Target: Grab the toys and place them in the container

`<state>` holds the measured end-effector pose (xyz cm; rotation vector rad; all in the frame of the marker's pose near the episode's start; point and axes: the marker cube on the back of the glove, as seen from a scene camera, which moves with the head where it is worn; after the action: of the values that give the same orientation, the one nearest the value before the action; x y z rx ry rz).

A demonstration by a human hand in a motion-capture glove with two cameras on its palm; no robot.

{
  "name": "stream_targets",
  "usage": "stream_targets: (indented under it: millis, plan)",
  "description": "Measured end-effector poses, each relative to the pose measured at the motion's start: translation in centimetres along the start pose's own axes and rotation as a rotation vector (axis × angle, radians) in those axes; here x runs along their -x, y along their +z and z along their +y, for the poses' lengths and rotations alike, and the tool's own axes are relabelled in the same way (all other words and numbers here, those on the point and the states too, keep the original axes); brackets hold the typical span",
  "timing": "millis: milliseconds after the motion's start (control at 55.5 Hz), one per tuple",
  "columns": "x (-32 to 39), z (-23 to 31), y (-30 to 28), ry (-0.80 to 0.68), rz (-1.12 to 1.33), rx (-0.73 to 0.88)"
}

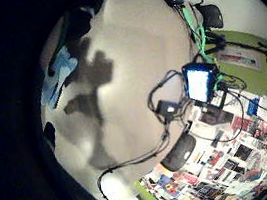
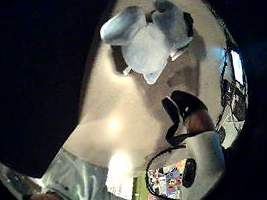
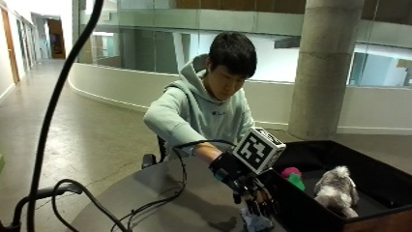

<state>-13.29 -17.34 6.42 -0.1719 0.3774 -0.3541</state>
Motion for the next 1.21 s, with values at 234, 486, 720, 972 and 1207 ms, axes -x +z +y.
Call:
stream_targets:
  millis: [234, 486, 720, 972, 1207]
  plan:
    - [0.5, -0.4, 1.2, -0.026, -0.026, 0.001]
    - [0.9, -1.0, 2.6, -0.015, -0.045, -0.033]
    - [1.1, -0.4, 2.9, -0.006, -0.049, -0.078]
    - [1.1, -0.1, 3.6, -0.003, -0.043, -0.062]
    - [1.4, 0.3, 3.7, -0.006, -0.097, -0.068]
